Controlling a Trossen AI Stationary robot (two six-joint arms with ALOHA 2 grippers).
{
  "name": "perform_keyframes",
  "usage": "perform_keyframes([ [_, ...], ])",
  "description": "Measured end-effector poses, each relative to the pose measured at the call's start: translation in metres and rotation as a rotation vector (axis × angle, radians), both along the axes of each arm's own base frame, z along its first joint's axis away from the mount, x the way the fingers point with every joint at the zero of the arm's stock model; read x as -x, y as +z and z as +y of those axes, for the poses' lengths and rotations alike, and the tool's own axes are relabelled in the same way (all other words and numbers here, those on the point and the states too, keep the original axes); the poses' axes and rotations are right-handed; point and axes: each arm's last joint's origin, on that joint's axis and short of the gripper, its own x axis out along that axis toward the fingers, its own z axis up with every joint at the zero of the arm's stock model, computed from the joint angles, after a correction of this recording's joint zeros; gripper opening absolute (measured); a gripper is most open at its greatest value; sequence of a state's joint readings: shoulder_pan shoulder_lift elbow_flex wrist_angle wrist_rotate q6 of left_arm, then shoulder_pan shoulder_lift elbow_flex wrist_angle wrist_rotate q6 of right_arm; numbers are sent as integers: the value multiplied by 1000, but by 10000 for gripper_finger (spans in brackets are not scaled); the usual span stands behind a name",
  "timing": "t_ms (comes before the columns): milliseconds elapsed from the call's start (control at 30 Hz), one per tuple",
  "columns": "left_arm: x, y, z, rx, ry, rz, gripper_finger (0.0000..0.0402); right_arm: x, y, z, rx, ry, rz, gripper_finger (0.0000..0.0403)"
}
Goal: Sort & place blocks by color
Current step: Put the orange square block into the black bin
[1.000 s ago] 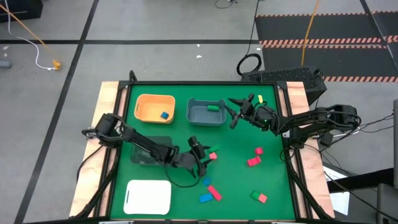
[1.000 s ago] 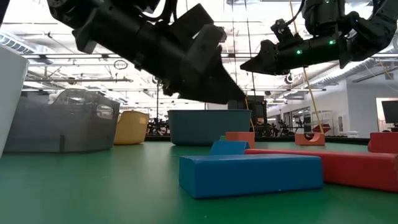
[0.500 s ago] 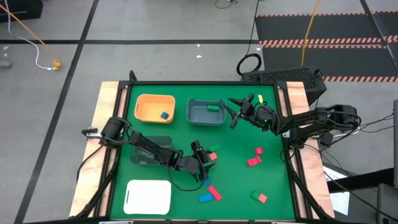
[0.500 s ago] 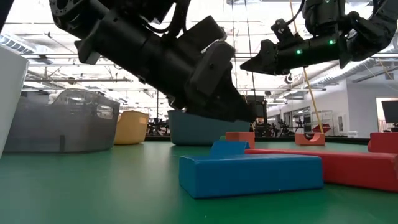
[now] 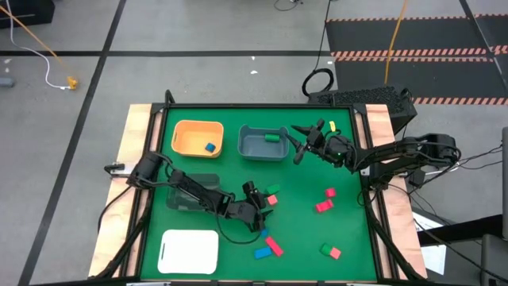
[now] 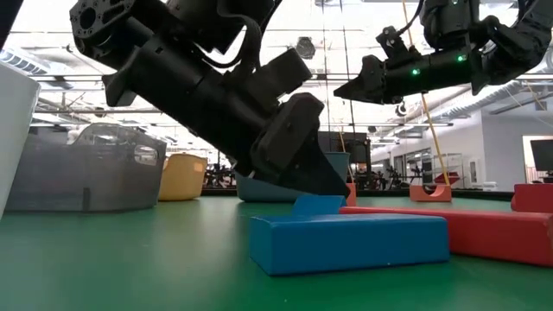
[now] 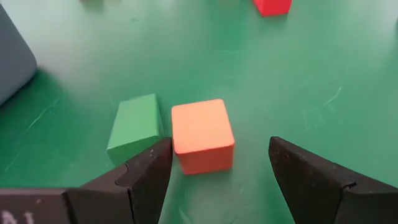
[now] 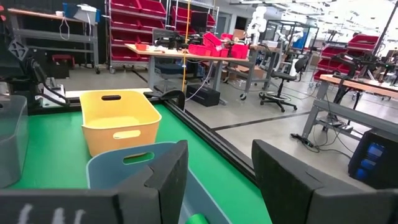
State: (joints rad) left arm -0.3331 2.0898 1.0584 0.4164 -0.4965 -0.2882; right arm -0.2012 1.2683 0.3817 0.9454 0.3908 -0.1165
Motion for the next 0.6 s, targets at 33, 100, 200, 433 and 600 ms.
perform_keyframes([
  [33, 0, 0, 0, 2, 2, -1, 269, 0, 0, 0, 0, 0, 1, 171],
  [100, 0, 0, 0, 0, 2, 4, 267, 0, 0, 0, 1, 0, -3, 171],
  [200, 1, -1, 2, -4, 5, 16, 248, 0, 0, 0, 0, 0, -2, 171],
  [433, -2, -4, 13, 39, 20, 42, 153, 0, 0, 0, 1, 0, -3, 171],
  [600, -4, -2, 16, 59, -1, 29, 92, 0, 1, 0, 1, 0, -6, 171],
])
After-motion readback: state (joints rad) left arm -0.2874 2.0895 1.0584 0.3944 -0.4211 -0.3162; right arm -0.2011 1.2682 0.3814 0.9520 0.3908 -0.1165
